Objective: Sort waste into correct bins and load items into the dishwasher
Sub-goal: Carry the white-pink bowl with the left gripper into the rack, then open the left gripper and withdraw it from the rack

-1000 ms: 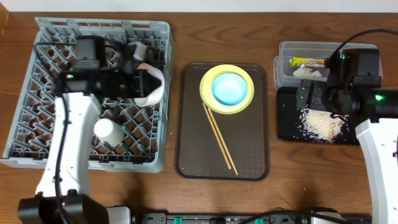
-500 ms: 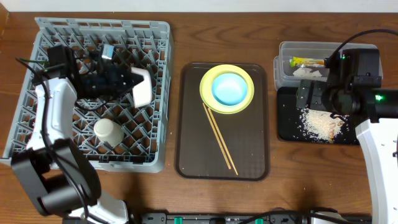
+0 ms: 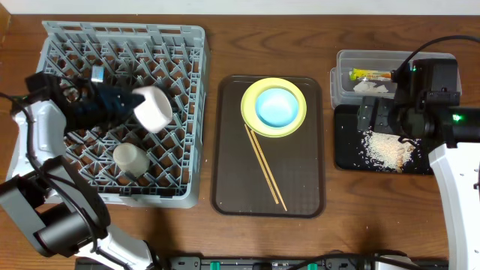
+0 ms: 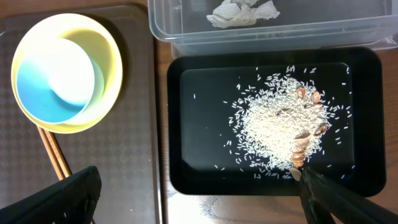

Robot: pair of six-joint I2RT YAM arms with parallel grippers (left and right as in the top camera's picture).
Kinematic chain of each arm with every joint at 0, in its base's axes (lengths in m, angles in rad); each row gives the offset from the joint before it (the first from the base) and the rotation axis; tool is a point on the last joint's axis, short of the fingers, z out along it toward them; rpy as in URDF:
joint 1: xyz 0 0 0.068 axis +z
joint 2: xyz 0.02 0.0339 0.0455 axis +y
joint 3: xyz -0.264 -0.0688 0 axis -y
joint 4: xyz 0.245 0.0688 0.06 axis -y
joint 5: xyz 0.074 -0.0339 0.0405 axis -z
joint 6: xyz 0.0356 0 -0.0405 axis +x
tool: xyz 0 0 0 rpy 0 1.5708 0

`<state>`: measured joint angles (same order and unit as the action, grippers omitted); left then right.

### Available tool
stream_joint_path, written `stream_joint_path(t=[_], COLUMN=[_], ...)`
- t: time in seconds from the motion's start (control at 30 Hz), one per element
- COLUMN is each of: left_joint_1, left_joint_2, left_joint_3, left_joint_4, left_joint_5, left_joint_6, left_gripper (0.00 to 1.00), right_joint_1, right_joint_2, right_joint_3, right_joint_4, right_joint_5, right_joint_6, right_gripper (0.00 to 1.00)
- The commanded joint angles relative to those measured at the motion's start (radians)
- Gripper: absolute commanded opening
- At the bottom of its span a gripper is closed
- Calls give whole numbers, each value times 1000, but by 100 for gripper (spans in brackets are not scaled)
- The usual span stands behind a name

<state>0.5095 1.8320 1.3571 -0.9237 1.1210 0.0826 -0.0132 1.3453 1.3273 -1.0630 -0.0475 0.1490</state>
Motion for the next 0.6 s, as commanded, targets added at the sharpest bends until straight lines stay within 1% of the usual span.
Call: stream_joint_path(t=[0.0, 0.07, 0.13, 0.17, 0.2, 0.27, 0.4, 0.47, 0.57], left_joint_1=[13, 21, 24, 24, 24, 24, 24, 21, 3], left_joint_2=[27, 27, 27, 27, 25, 17, -32, -73, -159], left_joint_3=[2, 2, 2, 2, 2, 7, 28, 37, 42], left_joint_4=[-7, -6, -6, -6, -6, -6, -7, -6, -3], left_joint_5=[-199, -219, -221, -221, -221, -221, -222, -233, -324], left_joint_6=[11, 11, 11, 10, 10, 10, 10, 10, -2], left_gripper=[42, 53, 59, 64, 70, 74, 86, 86, 87], right_joint_1=[-6, -6, -6, -6, -6, -6, -6, -6, -6], right_joint_2=[-3, -3, -3, -3, -3, -3, -3, -3, -3], right_joint_3=[18, 18, 18, 18, 18, 18, 18, 18, 18], right_joint_4=[-3, -3, -3, -3, -3, -3, -4, -4, -5], right_joint_5=[14, 14, 13, 13, 14, 14, 14, 14, 16], right_joint_6=[7, 7, 7, 7, 7, 7, 7, 7, 7], right_gripper=[99, 99, 99, 99, 99, 99, 99, 99, 99])
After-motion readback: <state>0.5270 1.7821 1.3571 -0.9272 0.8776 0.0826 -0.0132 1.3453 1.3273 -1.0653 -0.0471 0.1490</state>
